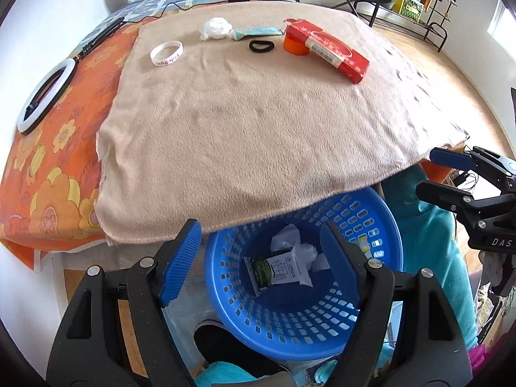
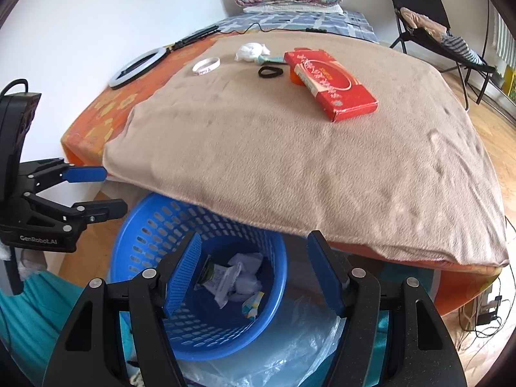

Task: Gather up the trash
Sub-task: 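Move the left tool to the white wristband while the right tool reaches the red box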

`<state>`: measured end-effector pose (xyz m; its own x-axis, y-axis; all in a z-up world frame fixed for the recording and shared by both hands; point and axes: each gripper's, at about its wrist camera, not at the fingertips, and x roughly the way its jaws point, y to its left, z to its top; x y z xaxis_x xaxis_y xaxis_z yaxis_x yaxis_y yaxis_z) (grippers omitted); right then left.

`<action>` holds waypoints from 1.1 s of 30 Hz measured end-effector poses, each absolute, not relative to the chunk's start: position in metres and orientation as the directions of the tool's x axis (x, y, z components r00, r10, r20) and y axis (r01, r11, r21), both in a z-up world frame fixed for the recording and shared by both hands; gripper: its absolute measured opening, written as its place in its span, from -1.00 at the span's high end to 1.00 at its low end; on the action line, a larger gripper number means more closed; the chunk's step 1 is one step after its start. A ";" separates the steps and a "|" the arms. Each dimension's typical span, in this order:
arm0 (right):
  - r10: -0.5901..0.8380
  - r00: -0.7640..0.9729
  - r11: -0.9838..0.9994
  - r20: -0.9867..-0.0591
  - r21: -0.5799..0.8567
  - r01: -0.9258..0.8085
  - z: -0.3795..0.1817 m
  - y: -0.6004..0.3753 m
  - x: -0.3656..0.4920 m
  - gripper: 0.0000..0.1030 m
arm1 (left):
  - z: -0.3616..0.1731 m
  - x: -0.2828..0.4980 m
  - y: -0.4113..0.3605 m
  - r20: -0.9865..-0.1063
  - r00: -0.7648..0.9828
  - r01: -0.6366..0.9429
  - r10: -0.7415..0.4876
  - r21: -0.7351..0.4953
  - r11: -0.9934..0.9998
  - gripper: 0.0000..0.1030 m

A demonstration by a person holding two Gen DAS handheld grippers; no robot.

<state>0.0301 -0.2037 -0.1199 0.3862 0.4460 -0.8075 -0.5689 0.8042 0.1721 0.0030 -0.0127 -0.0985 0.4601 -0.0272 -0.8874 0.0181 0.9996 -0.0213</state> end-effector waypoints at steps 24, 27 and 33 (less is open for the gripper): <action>0.251 0.588 0.805 -0.769 -0.171 -0.569 -0.113 -0.157 0.136 -0.47 | -0.074 0.169 0.070 -0.817 0.571 -0.076 0.079 0.042 0.996 -0.14; 0.226 0.602 0.803 -0.766 -0.203 -0.560 -0.118 -0.148 0.151 -0.47 | -0.082 0.189 0.074 -0.820 0.565 -0.071 0.088 0.058 0.996 -0.08; 0.184 0.614 0.799 -0.767 -0.247 -0.549 -0.129 -0.139 0.174 -0.47 | -0.105 0.218 0.089 -0.838 0.535 -0.079 0.108 0.077 0.994 0.07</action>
<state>0.1737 -0.1393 -0.1294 0.6141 0.1844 -0.7674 -0.5487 0.7986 -0.2472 0.2184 0.0886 -0.1053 0.5351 0.1075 -0.8379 -0.0790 0.9939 0.0771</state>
